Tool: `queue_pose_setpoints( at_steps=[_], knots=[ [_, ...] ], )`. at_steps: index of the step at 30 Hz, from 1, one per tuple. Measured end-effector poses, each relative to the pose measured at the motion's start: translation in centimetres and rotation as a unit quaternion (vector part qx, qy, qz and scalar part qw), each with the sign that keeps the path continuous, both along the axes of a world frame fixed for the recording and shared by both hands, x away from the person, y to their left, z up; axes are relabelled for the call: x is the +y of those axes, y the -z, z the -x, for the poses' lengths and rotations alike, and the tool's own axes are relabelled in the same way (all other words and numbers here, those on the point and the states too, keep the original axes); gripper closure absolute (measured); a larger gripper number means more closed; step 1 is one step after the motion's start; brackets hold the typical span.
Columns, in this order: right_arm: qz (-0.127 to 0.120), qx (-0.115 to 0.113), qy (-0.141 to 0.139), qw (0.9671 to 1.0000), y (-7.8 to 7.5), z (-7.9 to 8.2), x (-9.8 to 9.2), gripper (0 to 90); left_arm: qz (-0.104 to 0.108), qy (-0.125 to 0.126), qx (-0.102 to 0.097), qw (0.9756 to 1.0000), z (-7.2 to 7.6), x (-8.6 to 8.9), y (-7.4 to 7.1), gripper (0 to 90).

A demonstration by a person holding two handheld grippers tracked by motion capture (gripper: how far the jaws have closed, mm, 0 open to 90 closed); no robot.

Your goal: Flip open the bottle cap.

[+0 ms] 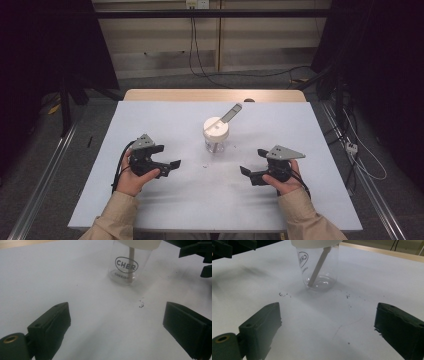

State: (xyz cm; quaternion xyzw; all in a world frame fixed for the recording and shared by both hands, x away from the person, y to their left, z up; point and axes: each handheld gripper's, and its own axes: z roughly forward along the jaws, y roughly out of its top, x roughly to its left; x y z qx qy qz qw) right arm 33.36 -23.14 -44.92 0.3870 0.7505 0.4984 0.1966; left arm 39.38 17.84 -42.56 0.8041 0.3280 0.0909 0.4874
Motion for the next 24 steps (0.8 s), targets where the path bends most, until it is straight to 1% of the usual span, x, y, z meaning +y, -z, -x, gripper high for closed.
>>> queue_pose_setpoints(
  at_steps=[2,4,7,12,16,20,24],
  knots=[
    [0.001,-0.001,0.002,1.0,0.0,0.3,-0.3,6.7,-0.004,-0.001,0.002,1.0,0.1,0.4,0.0,7.3],
    [0.001,-0.001,0.003,1.0,0.1,0.5,-0.5,6.6,0.0,0.001,0.002,1.0,0.2,0.7,0.1,7.3],
    [0.002,0.0,0.003,1.0,0.2,0.9,-0.9,6.7,-0.009,0.0,0.0,1.0,0.5,1.3,0.2,6.9],
    [0.003,0.0,0.008,1.0,0.3,1.4,-1.5,6.7,-0.006,-0.009,-0.004,0.9999,0.9,2.2,0.4,6.9],
    [0.001,0.0,0.011,0.9999,0.4,1.8,-2.0,6.7,0.002,-0.016,-0.002,0.9999,1.2,2.9,0.5,6.9],
    [0.002,0.0,0.012,0.9999,0.5,2.2,-2.3,6.7,-0.006,-0.016,0.001,0.9998,1.4,3.3,0.8,6.9],
    [0.001,-0.003,0.015,0.9999,0.4,2.6,-2.9,6.7,-0.012,-0.023,0.003,0.9997,1.7,4.1,1.0,6.9]
  ],
)
